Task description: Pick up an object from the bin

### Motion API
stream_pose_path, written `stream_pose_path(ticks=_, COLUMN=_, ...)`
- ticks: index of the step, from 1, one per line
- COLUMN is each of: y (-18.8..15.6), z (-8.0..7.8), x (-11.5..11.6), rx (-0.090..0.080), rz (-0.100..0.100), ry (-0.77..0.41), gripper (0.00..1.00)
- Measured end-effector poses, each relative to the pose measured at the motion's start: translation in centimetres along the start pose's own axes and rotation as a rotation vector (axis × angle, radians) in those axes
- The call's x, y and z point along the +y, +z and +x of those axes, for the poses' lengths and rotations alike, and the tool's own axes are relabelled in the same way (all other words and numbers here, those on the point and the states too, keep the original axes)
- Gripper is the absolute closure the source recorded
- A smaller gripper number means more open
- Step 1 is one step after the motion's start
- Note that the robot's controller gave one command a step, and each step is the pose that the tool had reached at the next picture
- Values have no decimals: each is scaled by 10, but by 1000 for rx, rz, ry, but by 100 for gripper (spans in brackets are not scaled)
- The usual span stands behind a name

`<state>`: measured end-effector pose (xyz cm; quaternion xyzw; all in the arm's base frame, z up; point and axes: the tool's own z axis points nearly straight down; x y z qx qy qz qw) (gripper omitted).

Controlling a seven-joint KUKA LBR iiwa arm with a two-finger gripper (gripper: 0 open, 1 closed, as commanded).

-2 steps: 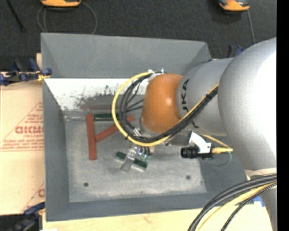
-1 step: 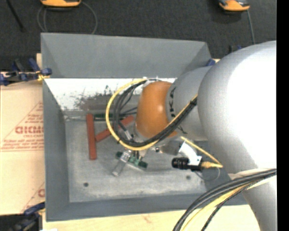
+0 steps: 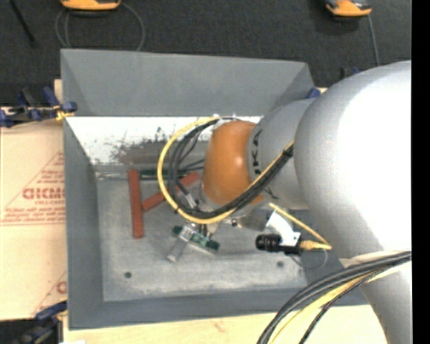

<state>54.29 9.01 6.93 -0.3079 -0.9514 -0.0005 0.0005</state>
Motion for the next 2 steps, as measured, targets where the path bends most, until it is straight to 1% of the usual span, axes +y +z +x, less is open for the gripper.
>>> stream_pose_path(ticks=1, y=-1, z=0, x=0, rx=-1, rz=-1, ry=2, gripper=100)
stream_pose_path(ticks=2, y=-81, z=-3, x=1, rx=-8, rz=-6, ry=-1, gripper=100)
